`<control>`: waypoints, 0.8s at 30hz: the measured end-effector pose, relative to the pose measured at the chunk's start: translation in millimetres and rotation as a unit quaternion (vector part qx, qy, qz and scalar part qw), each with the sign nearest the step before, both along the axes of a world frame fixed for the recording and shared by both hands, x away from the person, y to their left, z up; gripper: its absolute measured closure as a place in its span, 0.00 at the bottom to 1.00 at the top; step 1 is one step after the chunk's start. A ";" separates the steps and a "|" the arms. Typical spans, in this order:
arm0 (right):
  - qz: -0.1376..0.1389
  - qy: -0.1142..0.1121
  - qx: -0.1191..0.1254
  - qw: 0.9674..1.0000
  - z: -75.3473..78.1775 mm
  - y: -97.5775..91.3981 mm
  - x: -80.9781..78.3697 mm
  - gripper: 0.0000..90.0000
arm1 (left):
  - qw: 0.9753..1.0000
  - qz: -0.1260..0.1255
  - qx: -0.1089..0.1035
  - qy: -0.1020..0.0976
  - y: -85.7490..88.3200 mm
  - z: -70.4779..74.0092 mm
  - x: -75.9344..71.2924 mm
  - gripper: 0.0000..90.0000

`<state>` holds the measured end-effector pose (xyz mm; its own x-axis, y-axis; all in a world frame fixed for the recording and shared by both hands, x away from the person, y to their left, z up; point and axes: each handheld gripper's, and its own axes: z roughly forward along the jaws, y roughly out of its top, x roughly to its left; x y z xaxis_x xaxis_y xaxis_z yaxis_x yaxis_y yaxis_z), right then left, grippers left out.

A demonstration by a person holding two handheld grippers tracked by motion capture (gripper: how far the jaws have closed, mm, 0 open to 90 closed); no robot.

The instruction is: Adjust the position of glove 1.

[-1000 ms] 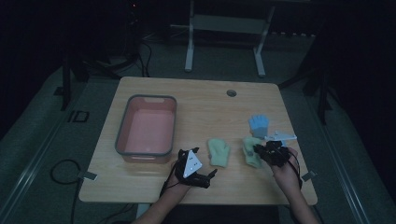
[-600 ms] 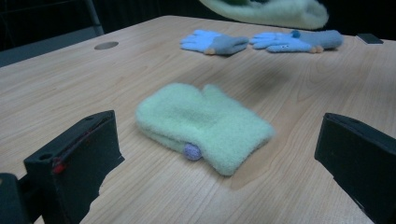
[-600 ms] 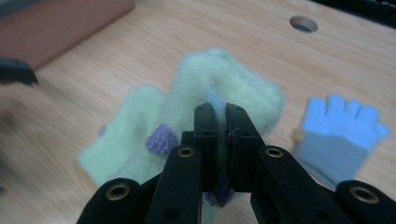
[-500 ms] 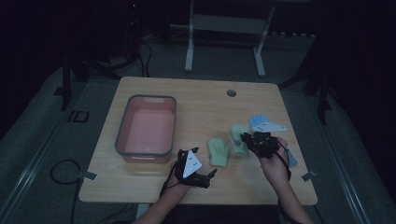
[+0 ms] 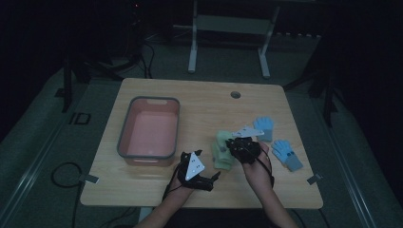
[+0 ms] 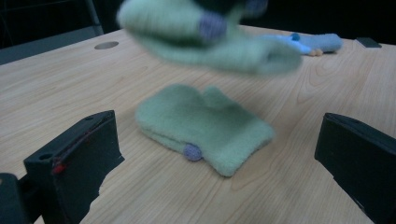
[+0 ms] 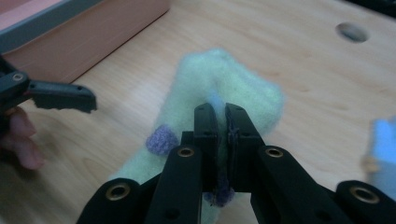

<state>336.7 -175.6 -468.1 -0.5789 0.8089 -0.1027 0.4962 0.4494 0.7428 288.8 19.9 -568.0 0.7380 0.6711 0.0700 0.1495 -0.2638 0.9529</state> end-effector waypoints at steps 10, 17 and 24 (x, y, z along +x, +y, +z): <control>-0.002 0.030 -0.022 0.999 -30.4 9.4 6.4 0.94 | 1.000 0.000 0.000 0.000 -0.7 -0.1 -0.3 0.00; -0.001 0.053 -0.047 0.997 -51.7 12.4 13.6 0.92 | 1.000 0.002 0.010 -0.004 -1.7 0.0 -1.7 0.00; 0.008 0.066 -0.027 0.997 -52.2 3.0 17.6 0.87 | 1.000 0.005 0.020 -0.008 -3.9 0.0 -3.3 0.00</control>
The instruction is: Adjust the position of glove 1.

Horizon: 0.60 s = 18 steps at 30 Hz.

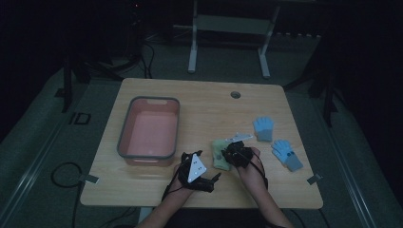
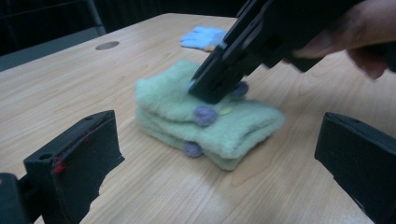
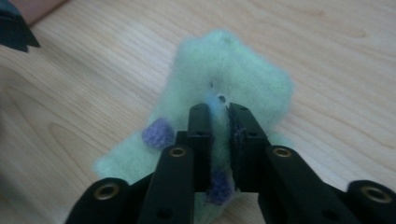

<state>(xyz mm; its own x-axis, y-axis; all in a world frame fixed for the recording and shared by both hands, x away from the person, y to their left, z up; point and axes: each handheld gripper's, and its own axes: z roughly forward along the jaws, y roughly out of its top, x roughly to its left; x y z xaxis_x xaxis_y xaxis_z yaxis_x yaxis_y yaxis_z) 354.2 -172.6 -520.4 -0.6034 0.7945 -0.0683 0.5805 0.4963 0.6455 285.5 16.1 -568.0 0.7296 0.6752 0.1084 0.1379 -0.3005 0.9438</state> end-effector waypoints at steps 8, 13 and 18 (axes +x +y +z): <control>0.027 -0.020 0.041 0.999 22.6 -24.9 -4.4 0.63 | 1.000 -0.023 0.014 0.010 0.8 0.6 2.5 0.00; 0.057 -0.021 0.067 0.996 30.9 -39.6 -2.2 0.57 | 0.997 -0.043 0.052 0.045 -8.0 5.9 3.7 0.01; 0.066 -0.024 0.094 0.993 38.6 -54.1 3.2 0.56 | 0.993 -0.063 0.096 0.026 -16.9 9.8 -0.2 0.01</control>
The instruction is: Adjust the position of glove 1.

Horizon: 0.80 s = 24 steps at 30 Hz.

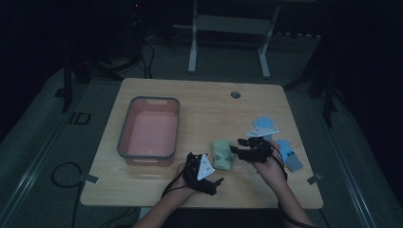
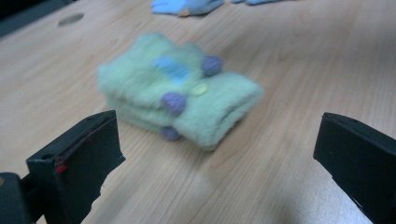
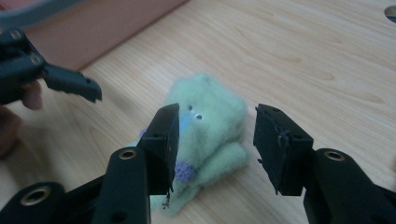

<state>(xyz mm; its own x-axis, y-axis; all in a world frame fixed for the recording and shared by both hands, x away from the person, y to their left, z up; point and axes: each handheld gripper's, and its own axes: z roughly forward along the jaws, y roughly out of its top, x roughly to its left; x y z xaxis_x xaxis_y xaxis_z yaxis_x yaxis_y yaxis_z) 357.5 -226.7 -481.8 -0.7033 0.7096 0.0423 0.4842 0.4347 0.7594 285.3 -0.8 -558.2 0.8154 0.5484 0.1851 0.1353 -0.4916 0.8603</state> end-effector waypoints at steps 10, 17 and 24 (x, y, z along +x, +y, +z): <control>0.038 0.014 0.017 0.999 -2.7 -7.8 25.8 0.56 | 0.996 -0.051 0.051 -0.045 -18.9 7.0 7.6 0.18; 0.048 0.044 0.013 0.998 -11.9 2.2 50.5 0.51 | 0.987 -0.081 0.123 -0.068 -35.5 4.8 18.5 0.39; 0.065 0.100 0.041 0.992 -25.7 10.2 67.2 0.28 | 0.985 -0.082 0.143 -0.053 -41.3 -2.1 31.8 0.47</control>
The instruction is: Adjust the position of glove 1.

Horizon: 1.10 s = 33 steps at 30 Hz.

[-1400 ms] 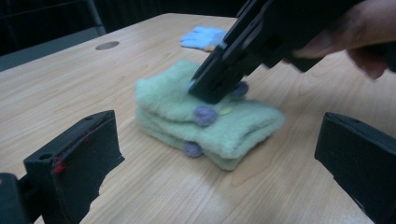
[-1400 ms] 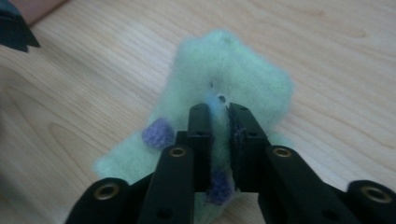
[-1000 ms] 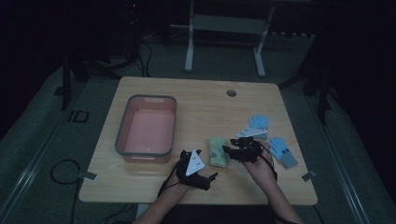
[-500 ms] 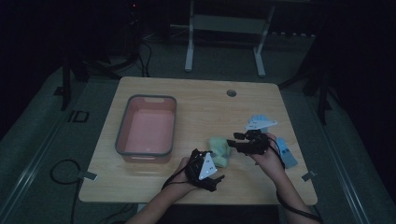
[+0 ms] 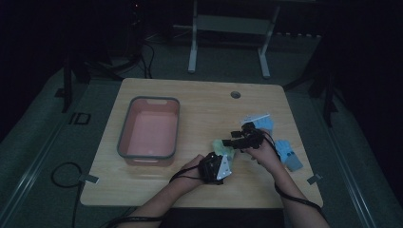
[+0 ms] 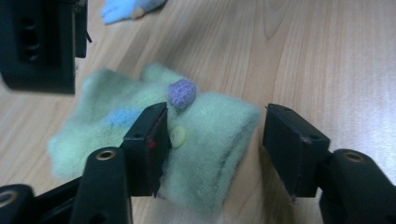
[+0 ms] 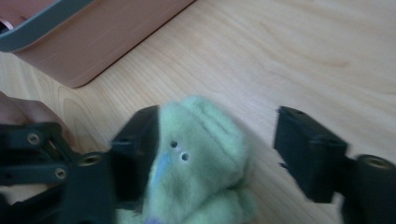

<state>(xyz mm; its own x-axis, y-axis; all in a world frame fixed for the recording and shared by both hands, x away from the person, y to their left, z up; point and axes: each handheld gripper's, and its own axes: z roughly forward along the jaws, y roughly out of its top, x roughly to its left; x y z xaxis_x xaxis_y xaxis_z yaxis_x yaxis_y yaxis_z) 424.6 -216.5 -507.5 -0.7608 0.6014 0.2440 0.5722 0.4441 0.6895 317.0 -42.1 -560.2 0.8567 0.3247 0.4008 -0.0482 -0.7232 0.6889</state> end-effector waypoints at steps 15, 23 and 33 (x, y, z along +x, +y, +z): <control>0.035 0.049 -0.029 0.998 -39.4 8.3 14.6 0.46 | 1.000 0.011 0.003 0.004 3.5 -5.1 5.7 0.54; 0.027 0.076 -0.002 0.997 -41.6 5.3 14.8 0.68 | 0.999 0.013 0.028 -0.013 -4.0 -1.4 8.3 0.72; 0.021 0.055 -0.005 0.998 -22.7 11.9 8.8 0.78 | 0.999 0.008 0.044 0.008 0.8 23.8 14.2 0.81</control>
